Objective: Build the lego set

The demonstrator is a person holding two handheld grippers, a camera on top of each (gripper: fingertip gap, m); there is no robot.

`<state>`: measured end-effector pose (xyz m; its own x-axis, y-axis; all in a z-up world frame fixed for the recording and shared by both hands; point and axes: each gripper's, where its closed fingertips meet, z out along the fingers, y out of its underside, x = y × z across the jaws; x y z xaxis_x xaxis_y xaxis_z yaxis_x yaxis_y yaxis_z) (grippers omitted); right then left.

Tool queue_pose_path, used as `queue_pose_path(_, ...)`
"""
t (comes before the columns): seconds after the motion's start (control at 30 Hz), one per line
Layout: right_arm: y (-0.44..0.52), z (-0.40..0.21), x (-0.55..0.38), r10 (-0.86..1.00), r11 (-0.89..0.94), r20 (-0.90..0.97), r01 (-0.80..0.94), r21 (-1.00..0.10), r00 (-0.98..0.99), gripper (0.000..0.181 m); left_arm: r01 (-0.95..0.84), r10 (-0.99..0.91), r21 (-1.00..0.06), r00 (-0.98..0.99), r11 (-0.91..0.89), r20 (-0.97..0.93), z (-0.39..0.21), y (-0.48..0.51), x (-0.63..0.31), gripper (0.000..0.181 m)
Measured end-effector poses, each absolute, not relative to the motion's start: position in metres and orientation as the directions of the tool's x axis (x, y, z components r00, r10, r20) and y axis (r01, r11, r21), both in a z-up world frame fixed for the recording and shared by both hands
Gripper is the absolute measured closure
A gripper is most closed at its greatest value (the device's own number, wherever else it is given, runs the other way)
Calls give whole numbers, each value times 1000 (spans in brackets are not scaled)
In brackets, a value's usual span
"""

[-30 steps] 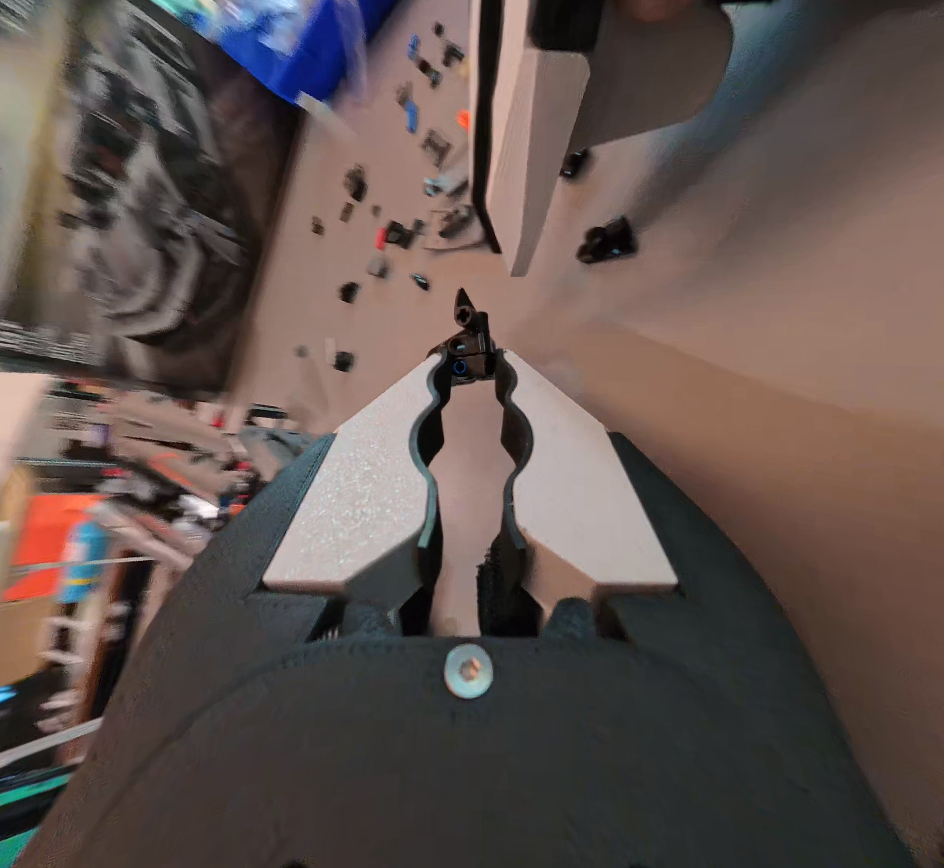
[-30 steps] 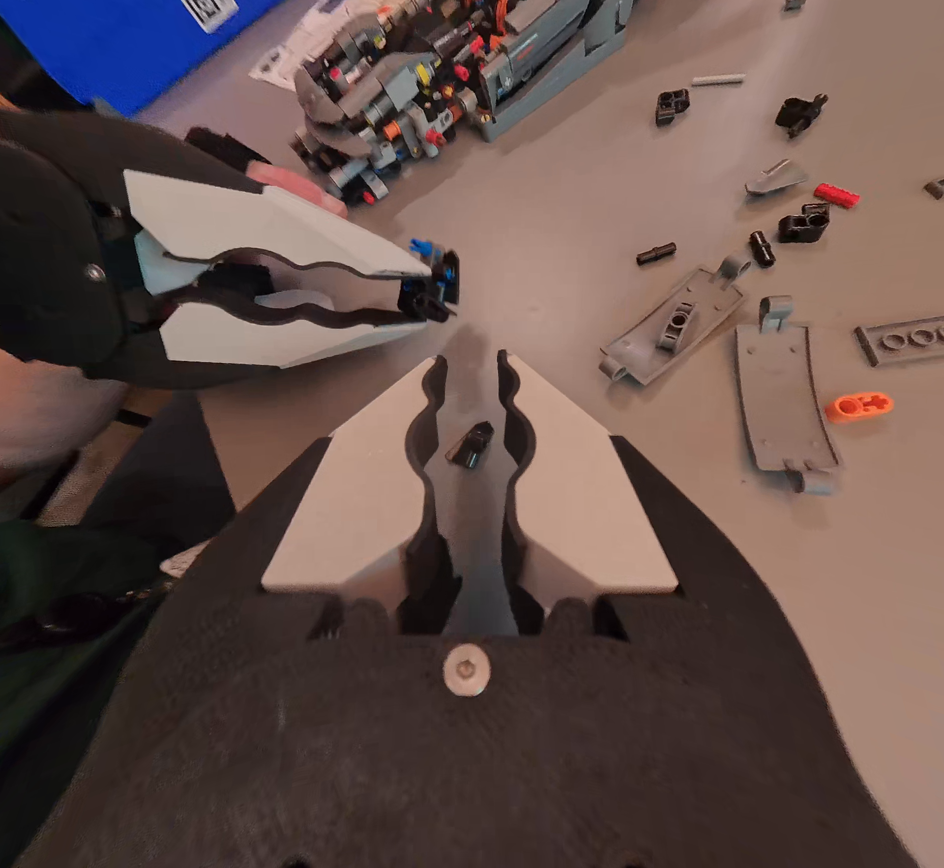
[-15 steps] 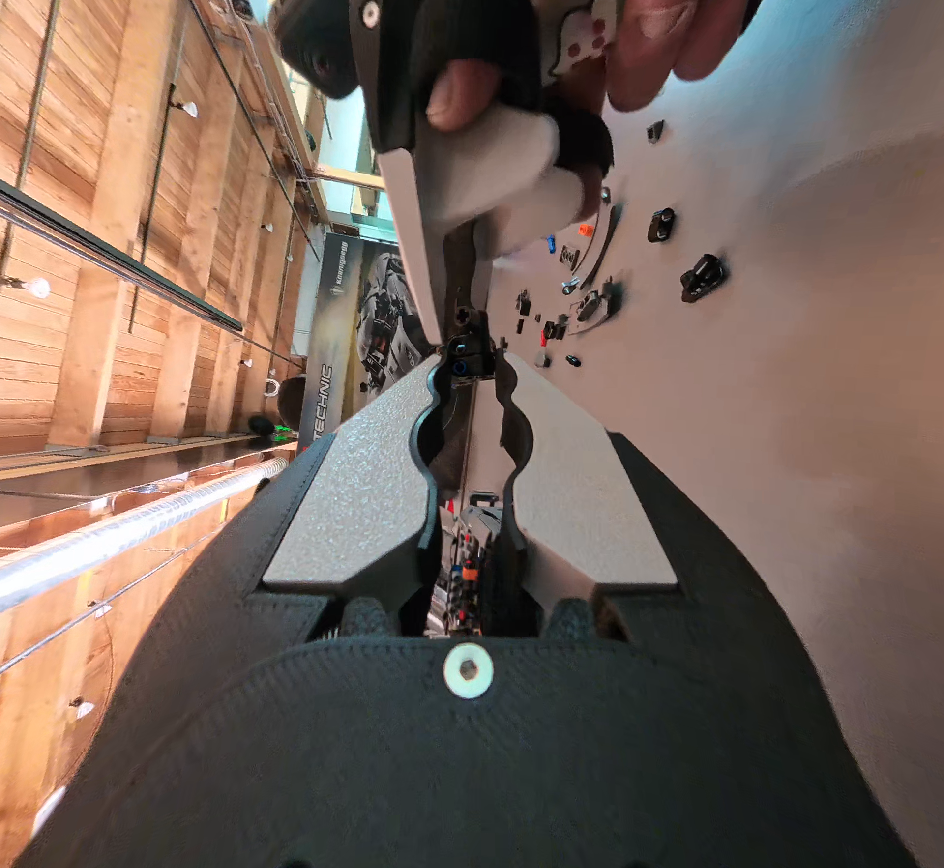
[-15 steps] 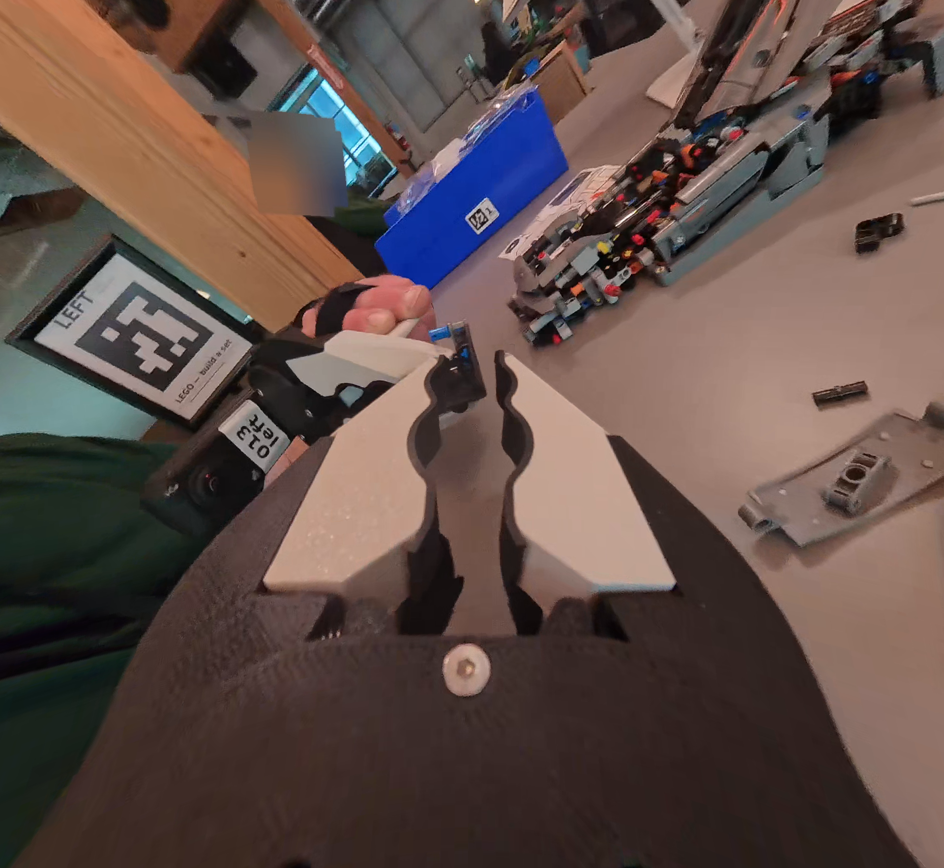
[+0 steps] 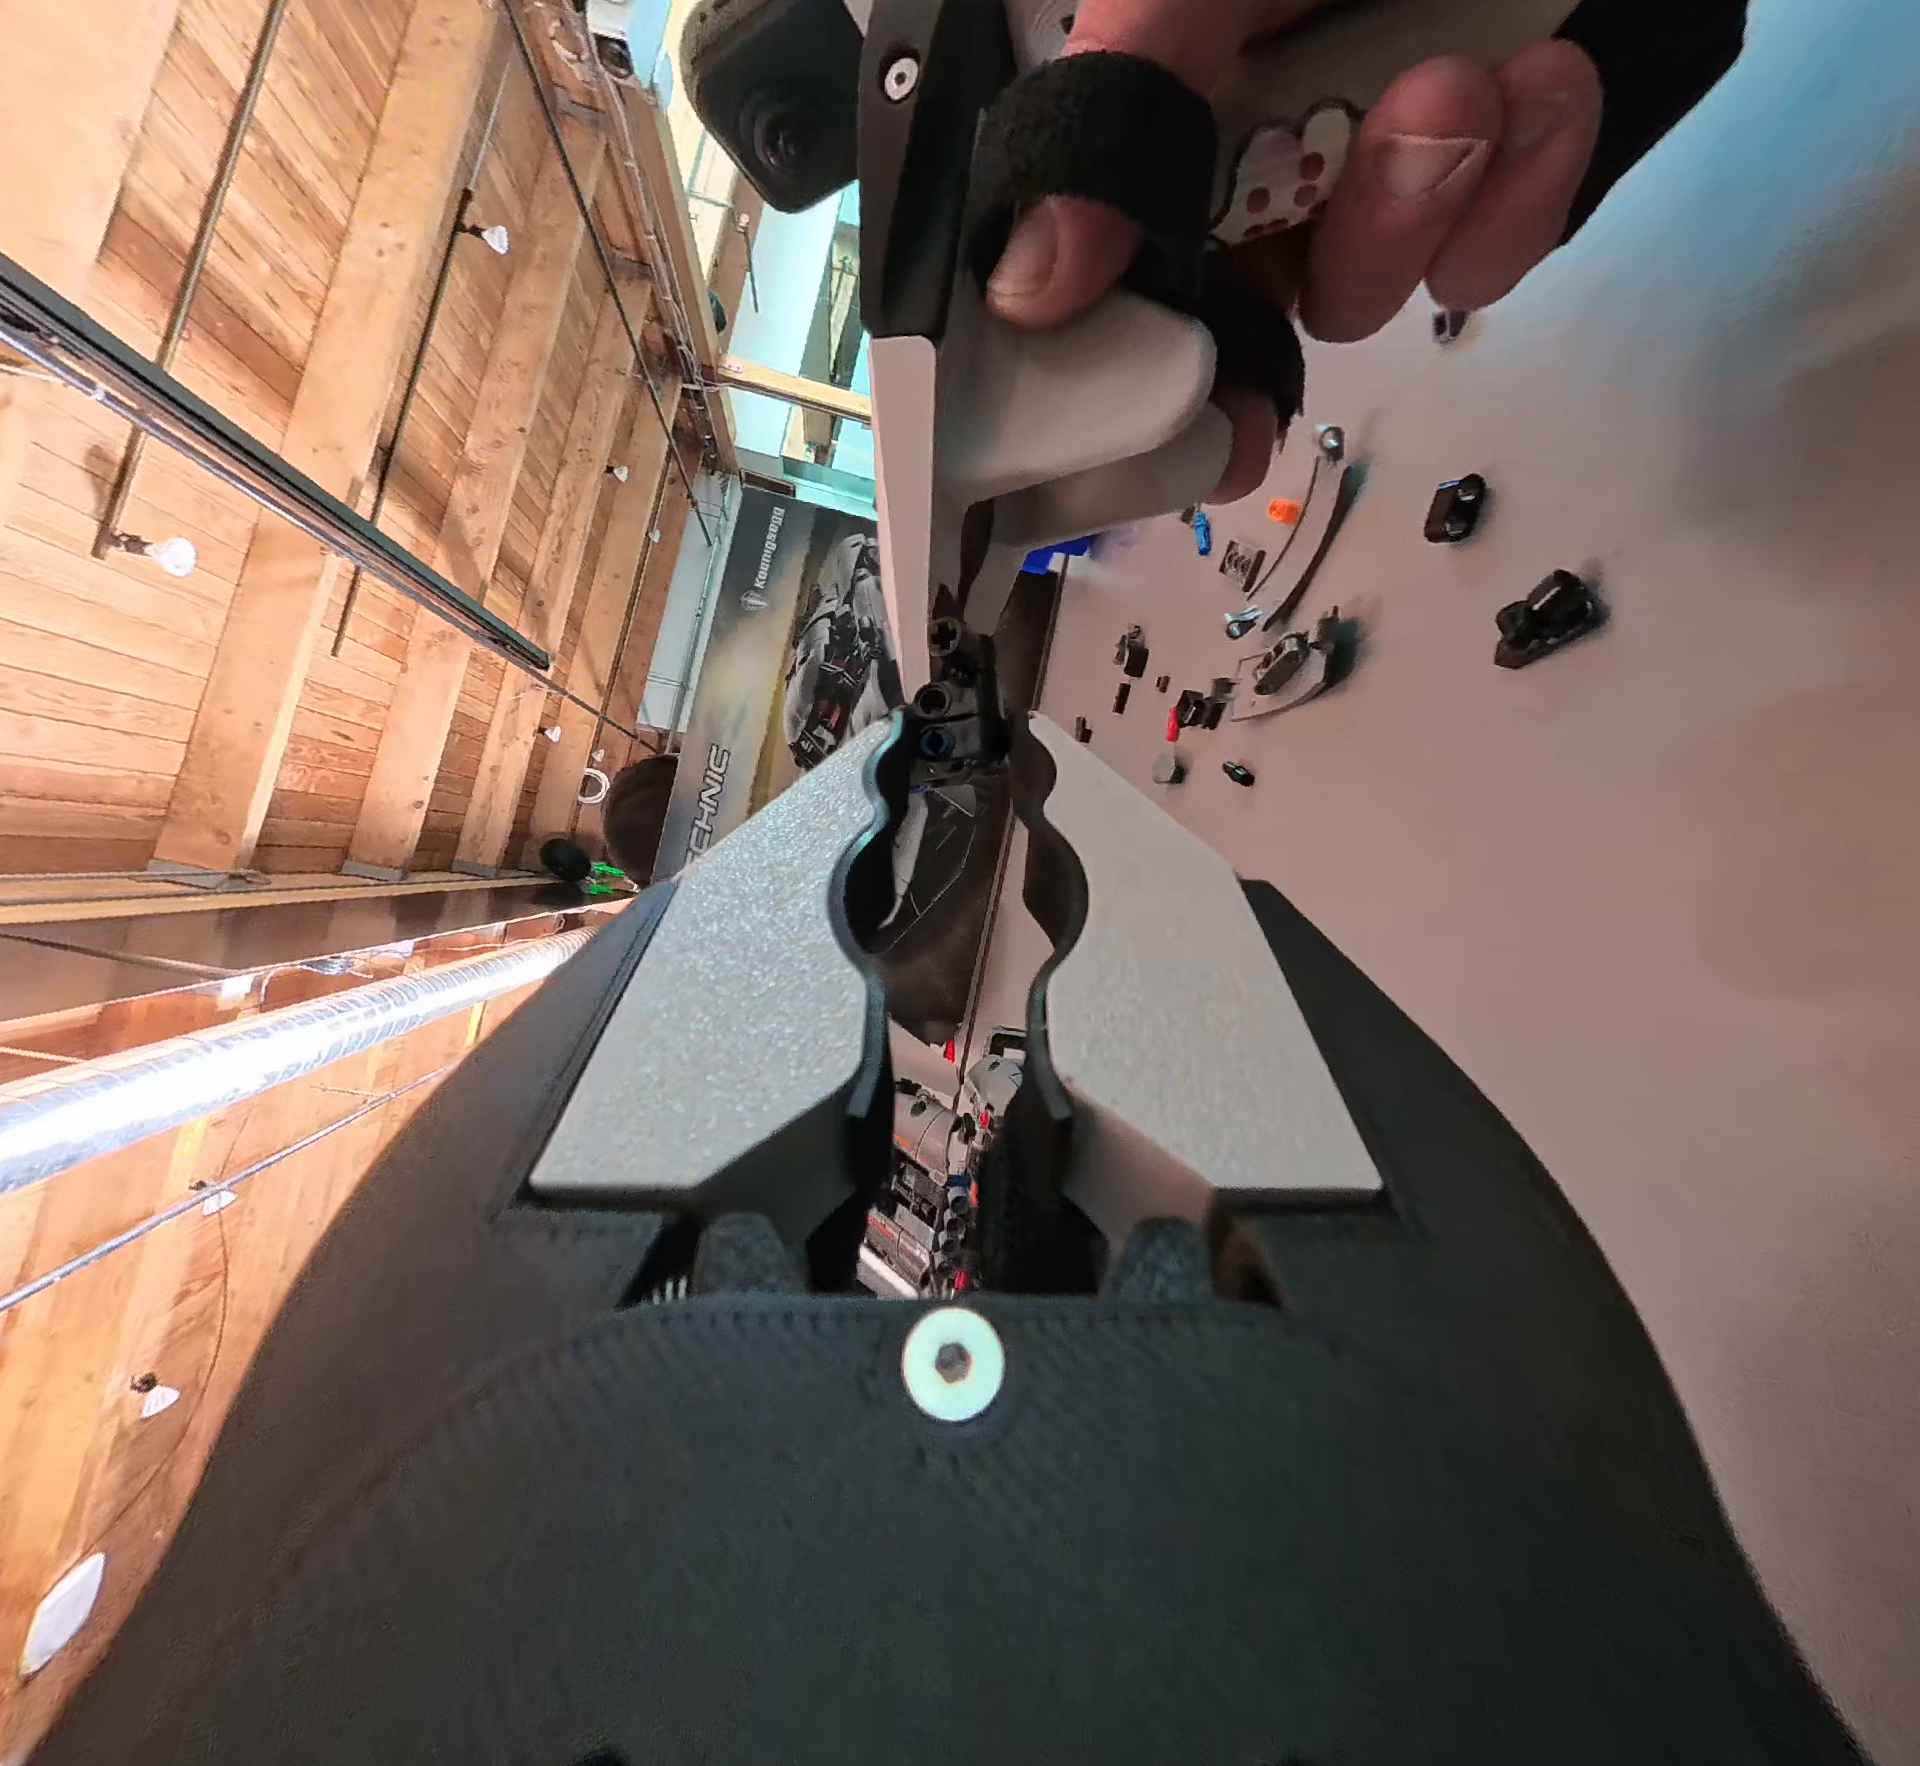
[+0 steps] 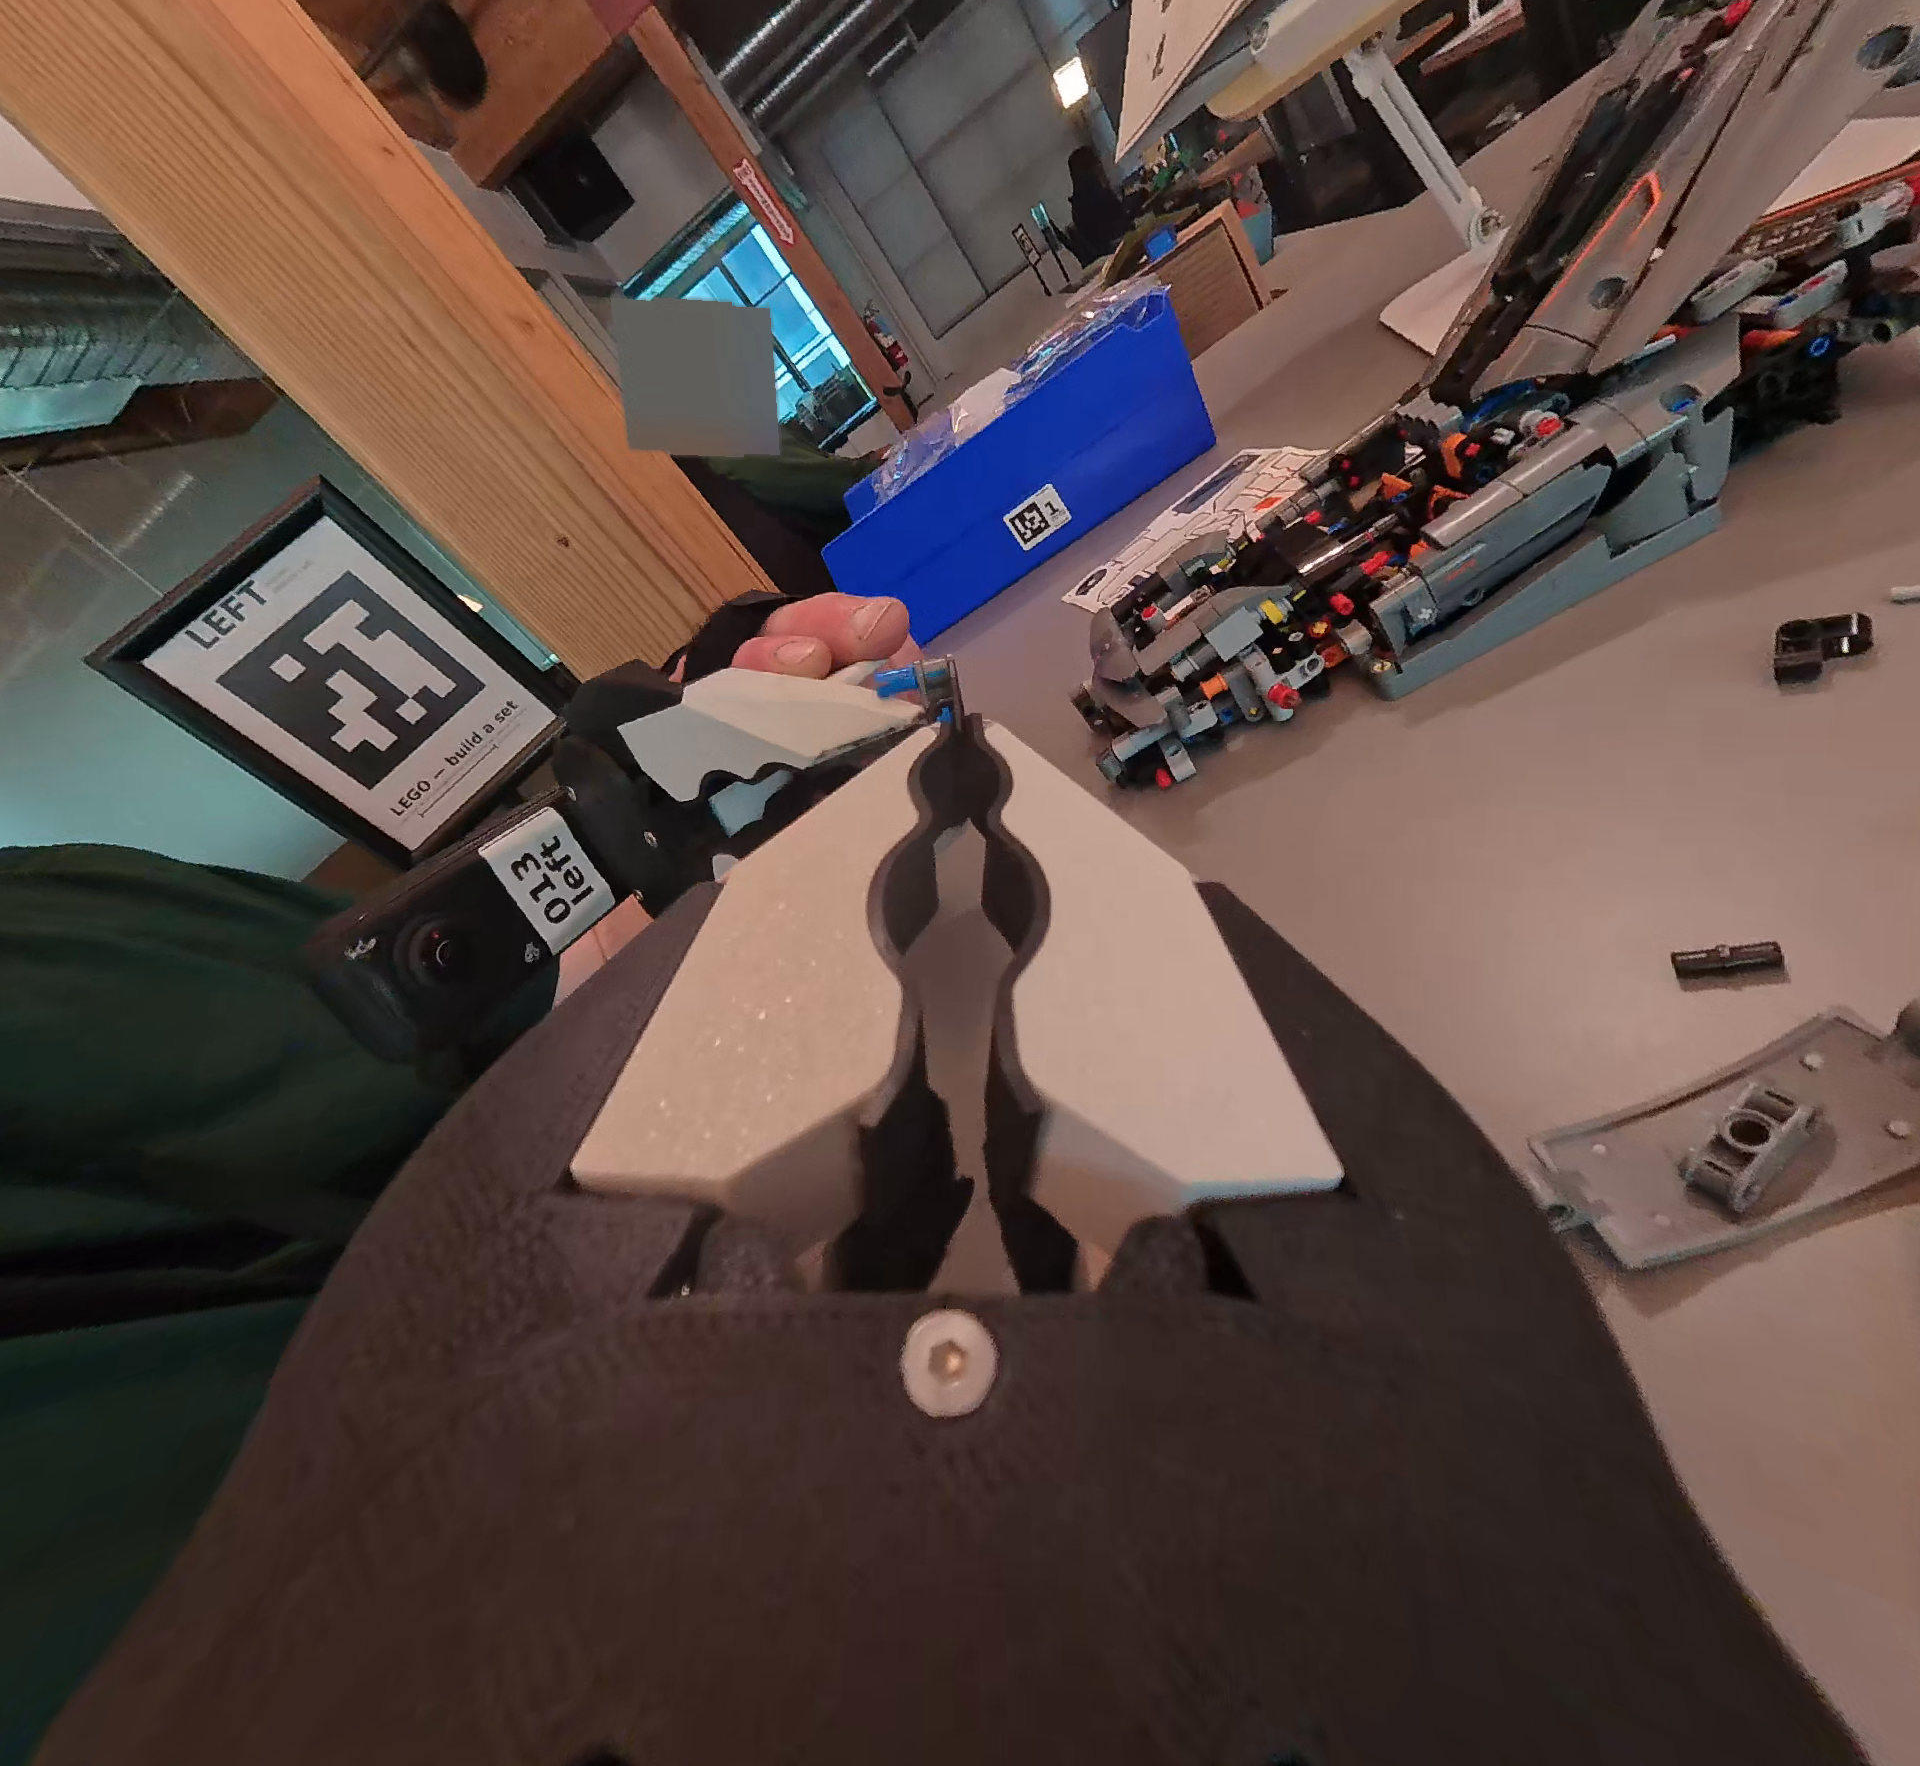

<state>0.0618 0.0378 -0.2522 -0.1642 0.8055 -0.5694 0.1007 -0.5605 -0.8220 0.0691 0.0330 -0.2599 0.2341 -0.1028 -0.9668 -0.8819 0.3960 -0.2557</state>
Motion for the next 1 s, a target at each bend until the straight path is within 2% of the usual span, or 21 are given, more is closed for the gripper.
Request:
queue_pose_path(0.13, 36, -245, 58, 814, -546, -552, 85, -833, -181, 181, -854, -87, -324, 317, 408, -945, -251, 29, 66, 164)
queue_pose_path(0.47, 42, -238, 51, 821, -538, -536, 49, -842, -197, 181, -708, -157, -579, 570, 405, -806, -230, 25, 43, 150)
queue_pose_path(0.73, 47, -233, 49, 837, -510, -500, 14, -860, -219, 181, -425, -423, -851, 740, 310, -523, -224, 35, 34, 146)
queue_pose_path(0.83, 47, -230, 50, 845, -493, -481, 6, -870, -232, 181, -341, -568, -915, 718, 215, -401, -233, 40, 43, 146)
queue_pose_path(1.0, 45, -229, 51, 855, -469, -455, 1, -883, -249, 181, -173, -707, -975, 672, 138, -219, -234, 38, 54, 151)
